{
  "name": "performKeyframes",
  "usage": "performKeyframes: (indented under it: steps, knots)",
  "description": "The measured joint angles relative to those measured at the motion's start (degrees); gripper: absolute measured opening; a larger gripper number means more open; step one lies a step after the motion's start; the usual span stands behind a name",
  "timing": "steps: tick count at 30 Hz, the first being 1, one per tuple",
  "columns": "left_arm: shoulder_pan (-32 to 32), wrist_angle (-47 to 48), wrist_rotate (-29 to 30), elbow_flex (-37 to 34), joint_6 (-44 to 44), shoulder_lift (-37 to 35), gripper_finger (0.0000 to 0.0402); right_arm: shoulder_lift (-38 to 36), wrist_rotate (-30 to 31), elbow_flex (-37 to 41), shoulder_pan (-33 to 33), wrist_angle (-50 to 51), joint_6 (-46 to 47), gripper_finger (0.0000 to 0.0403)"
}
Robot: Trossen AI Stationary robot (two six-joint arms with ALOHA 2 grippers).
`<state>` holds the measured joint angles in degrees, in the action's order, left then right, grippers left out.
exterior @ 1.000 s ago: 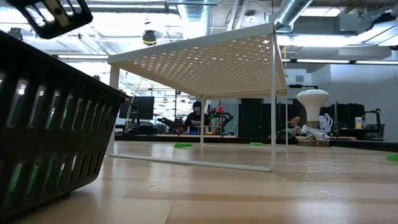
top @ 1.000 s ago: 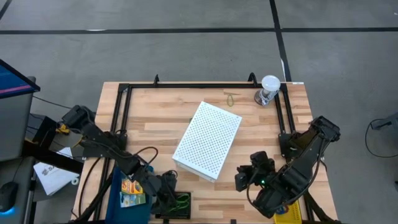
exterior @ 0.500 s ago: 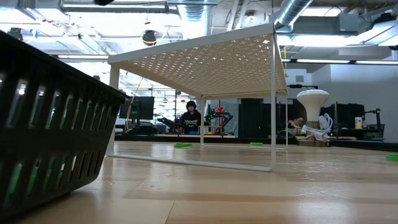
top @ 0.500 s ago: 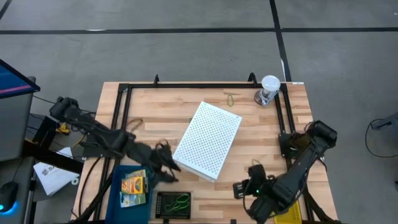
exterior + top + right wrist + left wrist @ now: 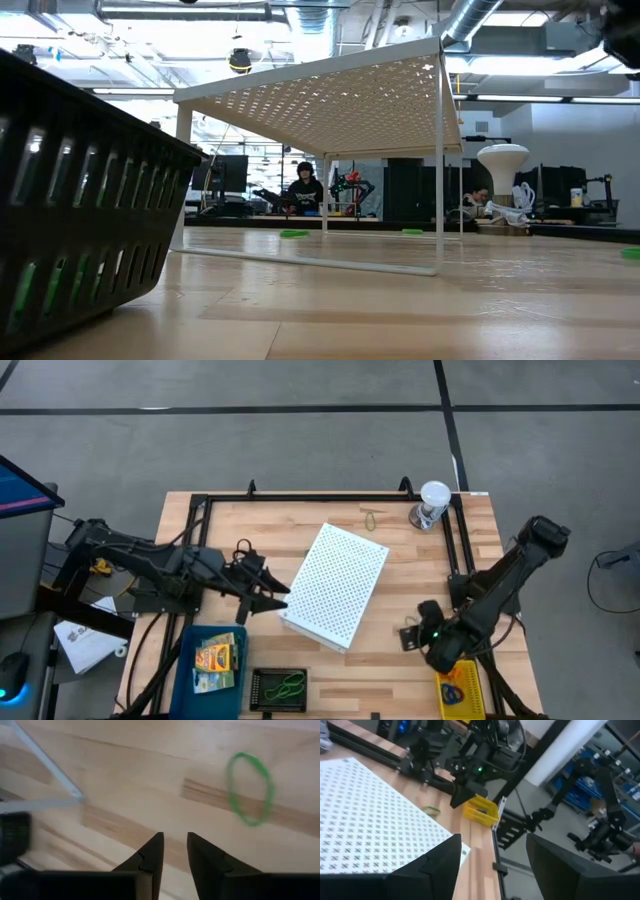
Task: Pick & Place Office Desk Supplies
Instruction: Put the green rubber band into the black bin
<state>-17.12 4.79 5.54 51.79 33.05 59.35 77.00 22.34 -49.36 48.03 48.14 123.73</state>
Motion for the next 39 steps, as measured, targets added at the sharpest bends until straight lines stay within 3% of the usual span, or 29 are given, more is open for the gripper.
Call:
performKeyframes:
  steps: [8, 12, 15, 28, 39]
  knots:
    - [0.1, -0.9, 3.7, 0.0, 0.7, 0.0, 0.0214, -4.2, -11.2, 8.3, -2.9, 0.5, -8.5, 0.0168]
    - [0.1, -1.9, 5.5, 0.0, 2.2, 0.0, 0.0214, -4.2, -11.8, 9.7, -4.6, -0.9, -10.2, 0.0214]
    - [0.1, -2.2, 6.3, 0.0, 3.5, 0.0, 0.0214, -3.0, -11.6, 9.7, -6.2, -1.6, -13.0, 0.0228]
    - [0.6, -2.3, 8.1, 0.0, 6.0, 0.0, 0.0214, 6.0, -11.7, 9.7, -11.0, -7.7, -23.1, 0.0171]
    - [0.6, -2.4, 8.2, 0.0, 7.6, 0.0, 0.0214, 12.8, -11.3, 9.2, -10.5, -8.8, -20.4, 0.0144]
